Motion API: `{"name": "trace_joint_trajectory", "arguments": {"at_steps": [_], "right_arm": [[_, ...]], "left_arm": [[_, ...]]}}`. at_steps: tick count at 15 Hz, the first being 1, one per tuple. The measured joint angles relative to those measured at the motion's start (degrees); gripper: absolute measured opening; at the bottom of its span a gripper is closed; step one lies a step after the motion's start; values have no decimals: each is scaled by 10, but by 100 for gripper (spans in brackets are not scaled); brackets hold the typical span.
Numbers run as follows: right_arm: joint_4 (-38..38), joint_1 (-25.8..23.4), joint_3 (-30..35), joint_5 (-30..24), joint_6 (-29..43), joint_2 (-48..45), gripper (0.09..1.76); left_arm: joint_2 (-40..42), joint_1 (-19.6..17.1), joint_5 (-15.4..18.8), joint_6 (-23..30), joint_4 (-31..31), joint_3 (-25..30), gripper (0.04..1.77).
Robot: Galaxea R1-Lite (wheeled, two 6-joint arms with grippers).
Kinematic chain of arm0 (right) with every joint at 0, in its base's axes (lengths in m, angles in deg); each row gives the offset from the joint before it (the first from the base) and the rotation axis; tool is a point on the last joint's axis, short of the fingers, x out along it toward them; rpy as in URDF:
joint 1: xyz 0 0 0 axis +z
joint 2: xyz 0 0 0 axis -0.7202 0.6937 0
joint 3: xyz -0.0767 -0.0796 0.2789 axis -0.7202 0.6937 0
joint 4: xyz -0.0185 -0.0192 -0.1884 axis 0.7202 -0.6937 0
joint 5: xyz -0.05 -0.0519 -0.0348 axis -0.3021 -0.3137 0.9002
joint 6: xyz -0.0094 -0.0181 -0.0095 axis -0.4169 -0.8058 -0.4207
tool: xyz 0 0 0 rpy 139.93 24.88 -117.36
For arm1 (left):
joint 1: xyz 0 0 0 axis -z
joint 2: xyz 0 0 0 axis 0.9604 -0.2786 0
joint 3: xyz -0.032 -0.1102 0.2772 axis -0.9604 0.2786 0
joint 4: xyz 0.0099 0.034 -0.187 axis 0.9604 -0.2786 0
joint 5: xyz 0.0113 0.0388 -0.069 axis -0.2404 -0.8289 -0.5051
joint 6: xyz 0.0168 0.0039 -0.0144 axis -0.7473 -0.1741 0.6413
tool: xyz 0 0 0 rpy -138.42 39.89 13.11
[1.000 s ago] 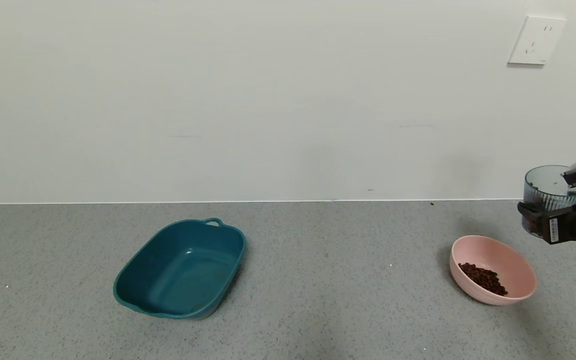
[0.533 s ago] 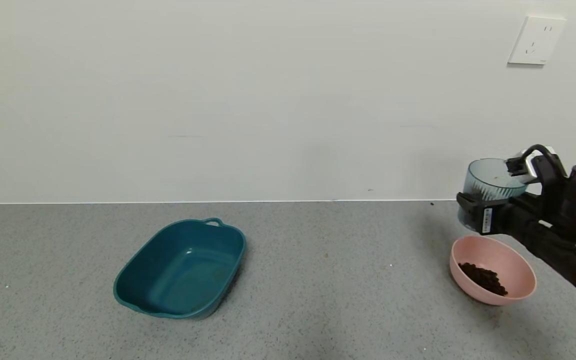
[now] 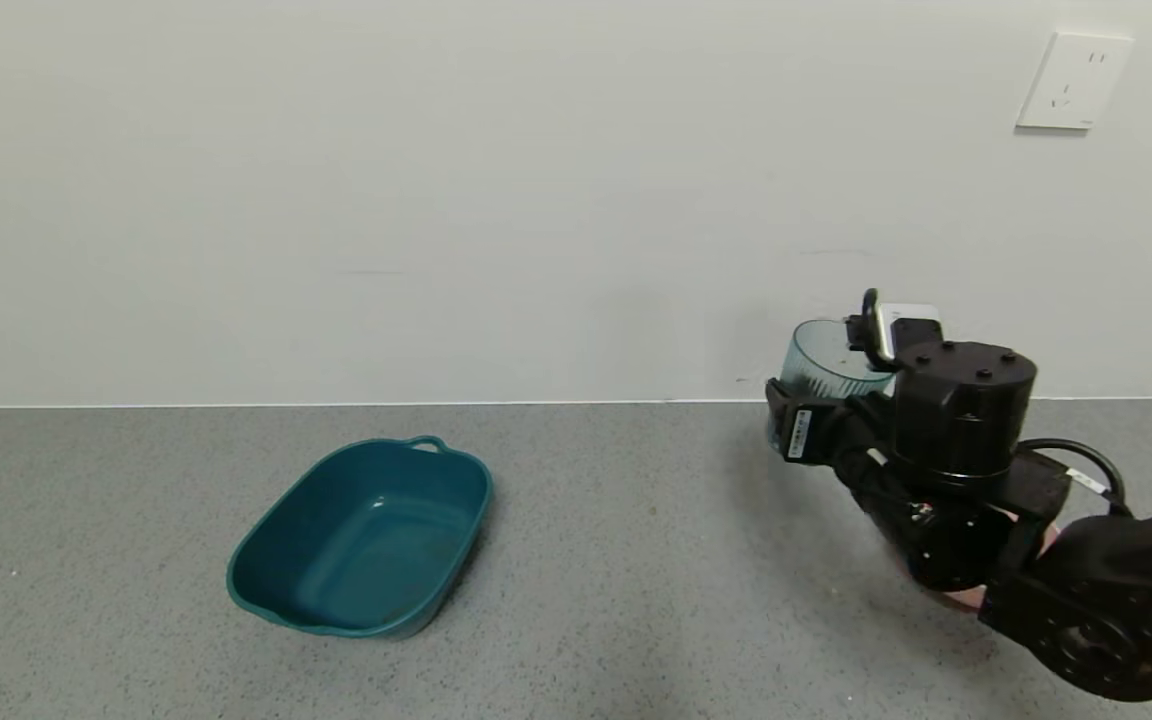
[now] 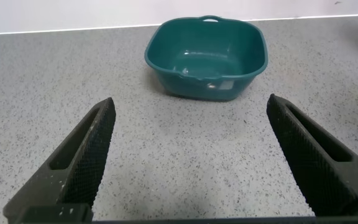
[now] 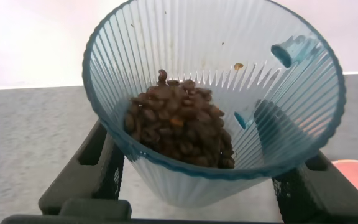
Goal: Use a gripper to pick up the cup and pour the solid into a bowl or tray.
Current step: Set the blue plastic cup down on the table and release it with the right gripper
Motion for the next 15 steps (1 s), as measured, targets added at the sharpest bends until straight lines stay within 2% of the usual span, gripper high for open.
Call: {"name": "trace_joint_trajectory", "arguments": {"at_steps": [7,15], "right_arm": [[48,45,-71,11,2,113,135],[72,59,-144,15,-12,243,135]], "left_arm": [[0,0,0,0,0,0,175],[0,0,0,0,0,0,175]]}}
